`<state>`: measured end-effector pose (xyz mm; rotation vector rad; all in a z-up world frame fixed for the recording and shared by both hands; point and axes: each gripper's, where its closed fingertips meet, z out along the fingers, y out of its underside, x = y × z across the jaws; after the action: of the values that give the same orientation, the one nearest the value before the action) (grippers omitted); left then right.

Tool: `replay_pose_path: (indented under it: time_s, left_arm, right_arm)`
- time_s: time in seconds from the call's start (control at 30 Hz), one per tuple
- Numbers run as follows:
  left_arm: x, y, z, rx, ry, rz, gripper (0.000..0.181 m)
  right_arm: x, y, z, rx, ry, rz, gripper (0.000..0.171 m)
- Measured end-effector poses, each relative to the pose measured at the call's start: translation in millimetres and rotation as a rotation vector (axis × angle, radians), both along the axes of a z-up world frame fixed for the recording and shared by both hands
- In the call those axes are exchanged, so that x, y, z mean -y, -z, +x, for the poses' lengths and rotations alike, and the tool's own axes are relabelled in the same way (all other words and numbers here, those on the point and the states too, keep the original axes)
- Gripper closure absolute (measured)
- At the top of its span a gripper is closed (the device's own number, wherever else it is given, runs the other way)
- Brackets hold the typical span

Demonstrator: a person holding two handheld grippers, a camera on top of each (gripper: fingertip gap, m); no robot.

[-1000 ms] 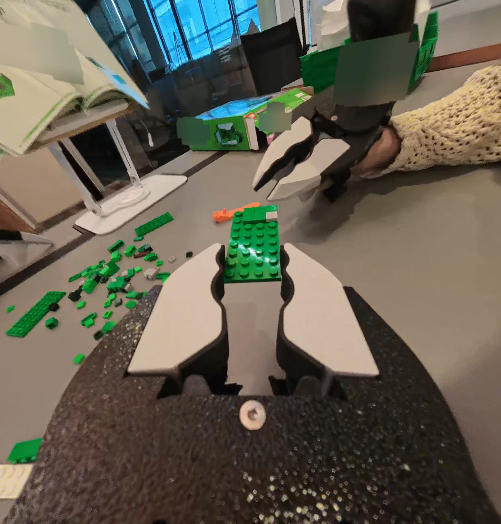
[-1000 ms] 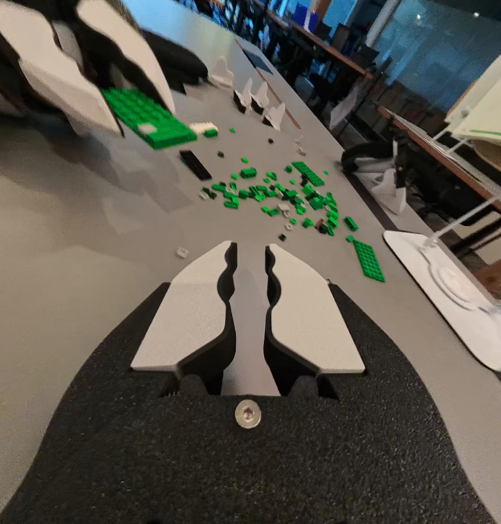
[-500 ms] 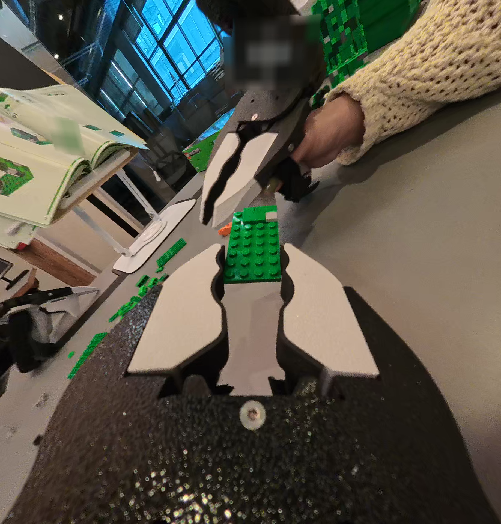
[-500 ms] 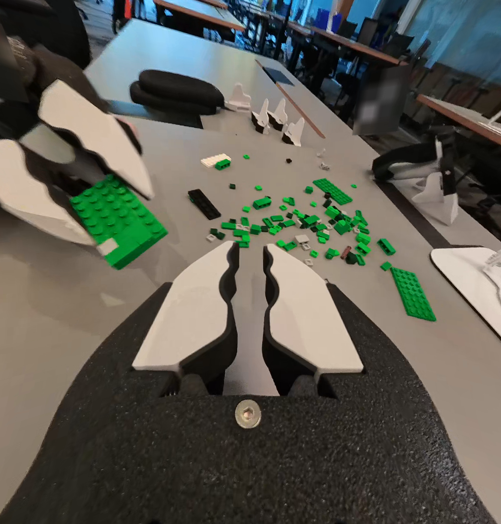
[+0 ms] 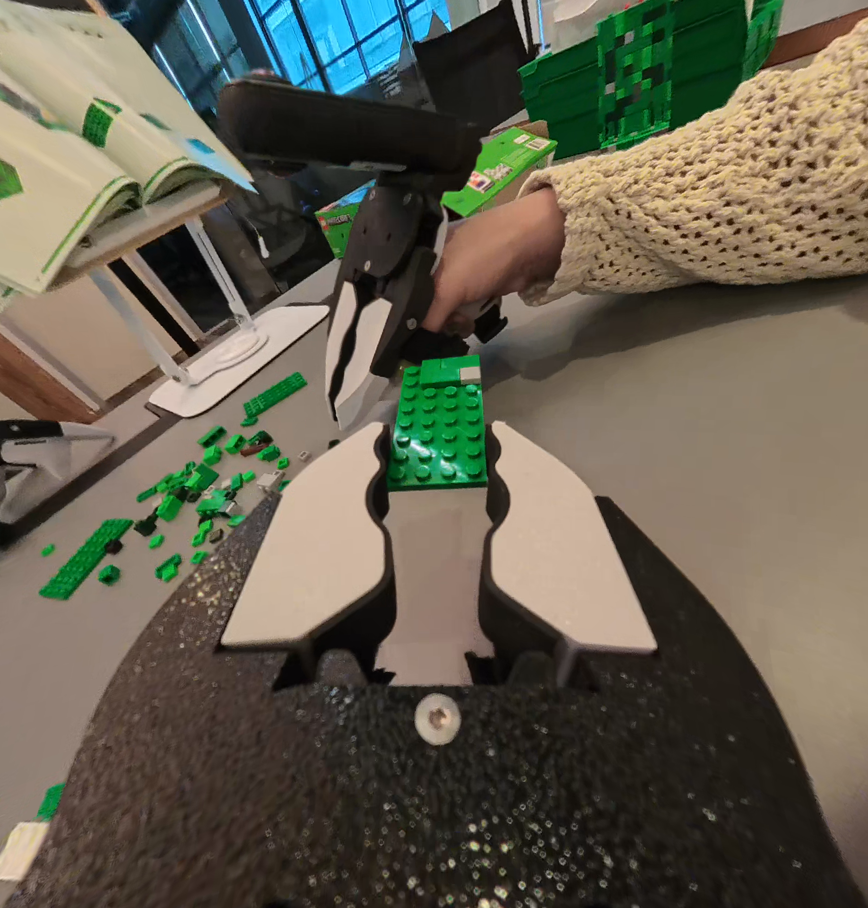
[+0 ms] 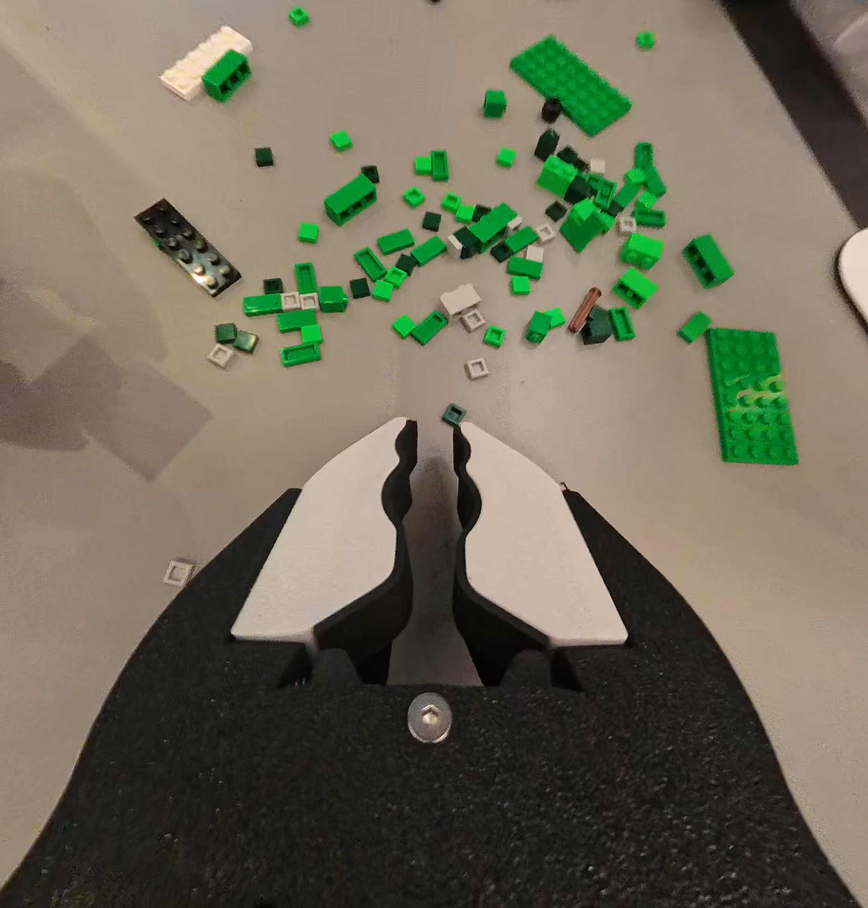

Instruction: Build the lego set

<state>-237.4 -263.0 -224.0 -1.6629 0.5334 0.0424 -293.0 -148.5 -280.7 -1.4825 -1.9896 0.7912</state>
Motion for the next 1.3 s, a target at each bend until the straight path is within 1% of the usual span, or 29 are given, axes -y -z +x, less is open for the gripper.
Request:
replay_pose_path:
  time_s: [0.1, 0.17, 0.23, 0.3, 0.37, 0.47, 0.53, 0.63, 0.67, 0.7, 0.77, 0.8, 0.93, 1.03, 1.17, 1.23, 1.27, 1.3]
  left_arm:
    - [0.2, 0.1, -7.0, 0.051, -0.029, -0.026, 0.146]
    - [1.6, 0.9, -9.9, 0.091, -0.034, -0.052, 0.146]
    - [5.0, 2.6, -8.7, 0.120, -0.015, -0.081, 0.146]
    - [9.4, 5.2, -3.1, 0.124, 0.026, -0.107, 0.145]
    - [11.6, 7.2, 2.0, 0.117, 0.062, -0.125, 0.145]
    - [11.5, 8.4, 2.9, 0.127, 0.075, -0.140, 0.146]
    - [11.7, 6.8, 1.8, 0.140, 0.073, -0.134, 0.146]
    - [10.9, 5.3, -1.5, 0.157, 0.055, -0.128, 0.146]
    - [10.7, 5.6, -2.0, 0.158, 0.051, -0.130, 0.145]
    - [10.6, 6.1, -2.0, 0.155, 0.049, -0.132, 0.146]
    - [10.2, 7.2, -1.5, 0.149, 0.049, -0.140, 0.146]
    - [9.9, 8.1, -1.2, 0.147, 0.050, -0.146, 0.146]
    - [9.6, 9.5, -0.2, 0.145, 0.056, -0.158, 0.146]
    - [9.9, 9.0, 0.0, 0.146, 0.059, -0.155, 0.146]
    - [10.1, 8.8, 0.4, 0.145, 0.062, -0.154, 0.146]
    - [10.1, 9.1, 0.5, 0.142, 0.062, -0.155, 0.146]
    - [10.3, 9.0, 0.6, 0.141, 0.061, -0.155, 0.146]
    - [10.4, 9.0, 0.7, 0.141, 0.061, -0.154, 0.146]
  right_arm:
    - [-0.4, 5.7, -1.4, 0.060, -0.008, -0.033, 0.157]
    - [2.7, -0.1, -4.5, 0.037, -0.041, -0.040, 0.157]
    - [11.3, -12.4, -9.7, -0.010, -0.118, -0.041, 0.158]
    - [19.9, -22.0, -15.7, -0.005, -0.220, -0.012, 0.157]
    - [23.8, -28.9, -26.5, 0.004, -0.326, 0.072, 0.157]
    - [31.4, -30.8, -52.9, 0.026, -0.476, 0.163, 0.158]
    - [30.5, -22.3, -68.0, 0.128, -0.524, 0.182, 0.165]
    - [32.0, -9.7, -85.7, 0.341, -0.410, 0.013, 0.167]
    - [29.5, -5.7, -91.6, 0.400, -0.329, -0.031, 0.166]
    - [28.1, -2.9, -97.3, 0.444, -0.258, -0.071, 0.165]
    - [33.7, -1.6, -102.9, 0.517, -0.178, -0.170, 0.162]
    - [34.6, -0.3, -103.7, 0.556, -0.150, -0.183, 0.159]
    - [30.7, 9.4, -101.5, 0.673, -0.085, -0.105, 0.155]
    - [29.2, 14.3, -101.2, 0.707, -0.068, -0.054, 0.157]
    - [28.7, 15.7, -101.2, 0.711, -0.069, -0.015, 0.165]
    - [28.1, 15.3, -99.9, 0.706, -0.079, 0.002, 0.165]
    - [27.4, 13.0, -99.5, 0.686, -0.085, 0.011, 0.171]
    - [28.1, 7.9, -98.1, 0.655, -0.097, 0.010, 0.171]
